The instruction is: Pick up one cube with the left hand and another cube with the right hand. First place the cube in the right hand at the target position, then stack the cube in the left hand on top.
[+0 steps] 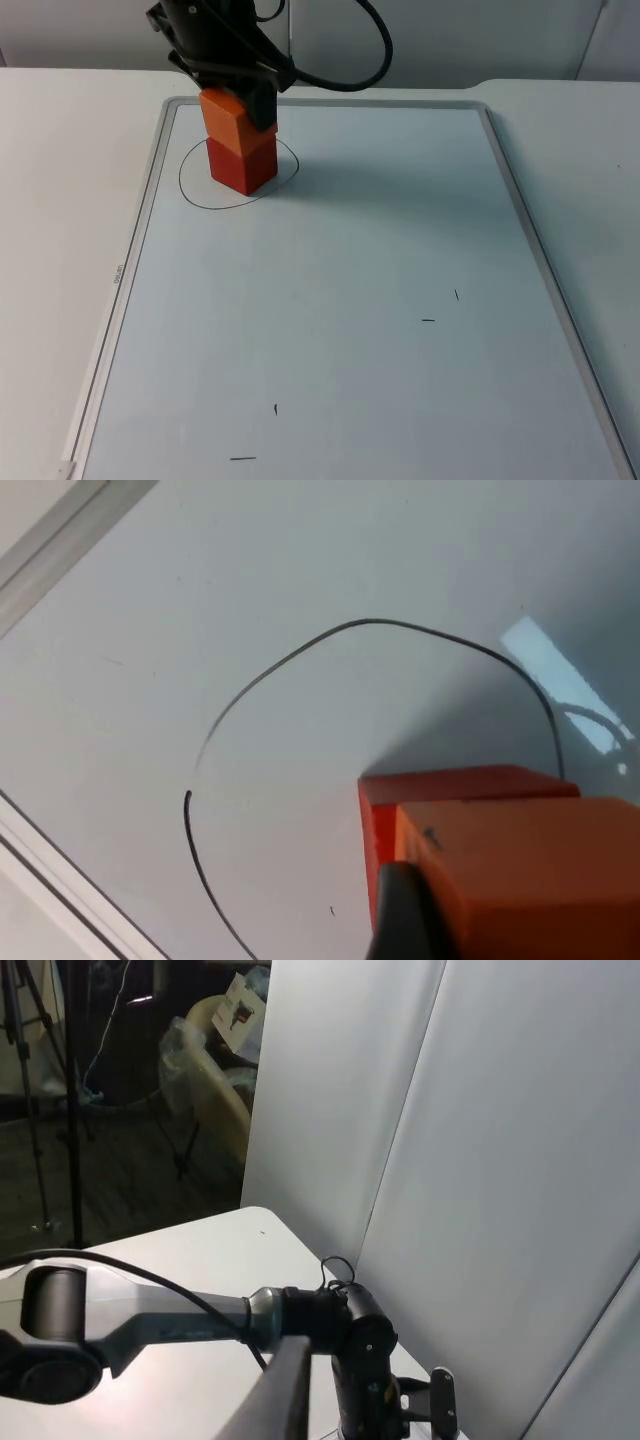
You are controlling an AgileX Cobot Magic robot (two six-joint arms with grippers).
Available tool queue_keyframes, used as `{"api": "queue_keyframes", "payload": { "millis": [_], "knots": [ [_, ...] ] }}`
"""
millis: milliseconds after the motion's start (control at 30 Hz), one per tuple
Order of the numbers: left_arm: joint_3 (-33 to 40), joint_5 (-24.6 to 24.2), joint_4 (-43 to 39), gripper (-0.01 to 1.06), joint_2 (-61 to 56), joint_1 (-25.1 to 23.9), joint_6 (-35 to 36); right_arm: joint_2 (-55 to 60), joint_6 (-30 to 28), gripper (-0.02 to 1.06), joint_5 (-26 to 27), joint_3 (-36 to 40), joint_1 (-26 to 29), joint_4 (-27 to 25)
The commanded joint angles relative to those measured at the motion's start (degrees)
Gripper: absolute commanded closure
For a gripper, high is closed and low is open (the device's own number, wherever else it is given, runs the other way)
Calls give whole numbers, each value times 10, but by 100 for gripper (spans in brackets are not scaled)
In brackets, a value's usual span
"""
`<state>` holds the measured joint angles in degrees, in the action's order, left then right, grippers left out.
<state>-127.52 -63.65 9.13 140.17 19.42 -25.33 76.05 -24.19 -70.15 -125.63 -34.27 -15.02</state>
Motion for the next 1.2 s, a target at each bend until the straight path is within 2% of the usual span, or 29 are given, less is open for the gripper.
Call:
{"api": "queue_keyframes", "payload": {
  "millis": [0,67,167,267,300,367,400,433,500,800,933,1033,1100,1167],
  "knots": [
    [-5,5,1,105,-2,1,2,-1,1,13,2,2,-2,0],
    [-5,4,1,104,-2,1,2,-1,1,13,2,2,-2,0],
    [-5,3,1,93,-2,1,2,-1,1,13,2,2,-2,0],
    [-5,3,1,68,-2,1,2,-1,1,13,2,2,-2,0],
    [-5,3,1,68,-2,1,2,-1,1,13,2,2,-2,0],
    [-5,4,1,50,-2,1,2,-1,1,13,2,2,-2,0],
    [-5,4,1,37,-2,1,2,-1,1,13,2,2,-2,0],
    [-5,4,1,37,-2,1,2,-1,1,13,2,2,-2,0],
    [-5,4,1,27,-2,1,2,-1,1,13,2,2,-2,0],
    [-8,4,6,26,-24,1,2,-1,1,13,2,2,-2,1],
    [-38,-30,18,26,-48,1,8,-1,0,13,2,2,-2,2],
    [-81,-63,61,26,-81,1,9,-1,0,13,2,2,-2,2],
    [-86,-63,69,26,-87,1,9,-1,0,13,2,2,-2,2],
    [-117,-63,113,26,-113,1,10,-1,-2,13,2,2,-2,2]
  ]
}}
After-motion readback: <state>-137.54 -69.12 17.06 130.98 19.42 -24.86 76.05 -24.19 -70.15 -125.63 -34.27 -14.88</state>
